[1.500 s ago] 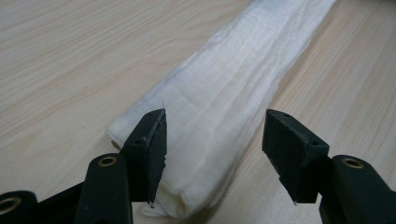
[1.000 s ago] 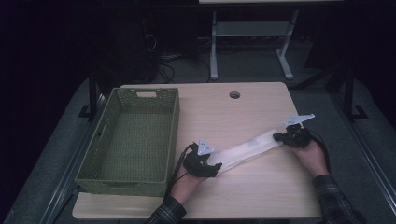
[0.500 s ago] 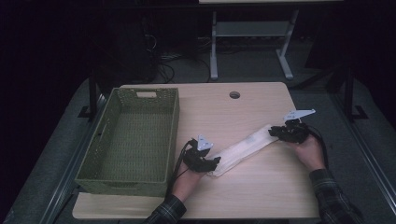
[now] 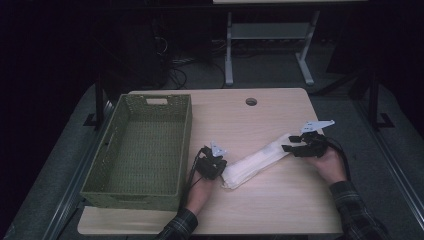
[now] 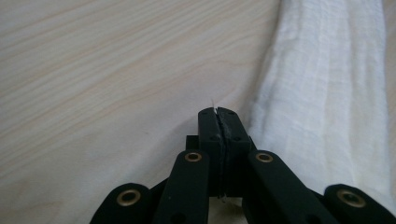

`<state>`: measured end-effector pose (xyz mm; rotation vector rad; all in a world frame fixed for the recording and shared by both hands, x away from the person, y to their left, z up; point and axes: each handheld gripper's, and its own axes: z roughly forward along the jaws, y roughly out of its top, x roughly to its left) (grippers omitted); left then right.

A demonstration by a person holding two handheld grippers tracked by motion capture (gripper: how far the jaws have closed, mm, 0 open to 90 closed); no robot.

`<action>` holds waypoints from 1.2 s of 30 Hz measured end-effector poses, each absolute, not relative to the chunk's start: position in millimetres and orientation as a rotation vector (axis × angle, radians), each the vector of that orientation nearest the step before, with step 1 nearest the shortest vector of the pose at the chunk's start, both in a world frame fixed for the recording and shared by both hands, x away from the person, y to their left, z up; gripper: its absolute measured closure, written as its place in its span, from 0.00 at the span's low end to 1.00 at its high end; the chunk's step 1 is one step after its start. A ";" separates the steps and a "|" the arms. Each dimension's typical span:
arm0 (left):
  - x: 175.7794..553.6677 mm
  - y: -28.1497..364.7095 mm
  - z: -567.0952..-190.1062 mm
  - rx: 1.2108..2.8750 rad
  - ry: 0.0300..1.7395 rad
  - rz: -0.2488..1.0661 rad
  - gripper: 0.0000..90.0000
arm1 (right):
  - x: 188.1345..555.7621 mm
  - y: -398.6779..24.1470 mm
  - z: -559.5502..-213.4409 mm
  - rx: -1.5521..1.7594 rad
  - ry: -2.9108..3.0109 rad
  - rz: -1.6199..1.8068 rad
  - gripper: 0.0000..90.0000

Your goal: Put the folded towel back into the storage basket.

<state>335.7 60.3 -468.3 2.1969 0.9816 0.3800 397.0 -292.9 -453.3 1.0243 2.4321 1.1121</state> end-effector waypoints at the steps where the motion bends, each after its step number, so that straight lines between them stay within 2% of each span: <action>1: 334.9 60.0 -468.7 2.193 0.979 0.380 0.99 | 397.8 -292.6 -453.4 1.022 2.432 1.115 0.48; 13: 316.4 50.9 -466.1 2.246 0.880 0.265 0.99 | 395.6 -289.3 -450.3 0.995 2.426 1.121 0.38; 27: 283.2 19.8 -466.6 2.302 0.628 0.104 0.97 | 394.7 -285.5 -452.0 0.981 2.442 1.131 0.36; 32: 275.2 7.1 -467.8 2.312 0.541 0.080 0.97 | 394.8 -285.9 -452.5 0.977 2.448 1.126 0.36; 36: 274.9 4.0 -462.9 2.301 0.488 0.087 0.92 | 394.4 -286.1 -452.4 0.984 2.448 1.126 0.35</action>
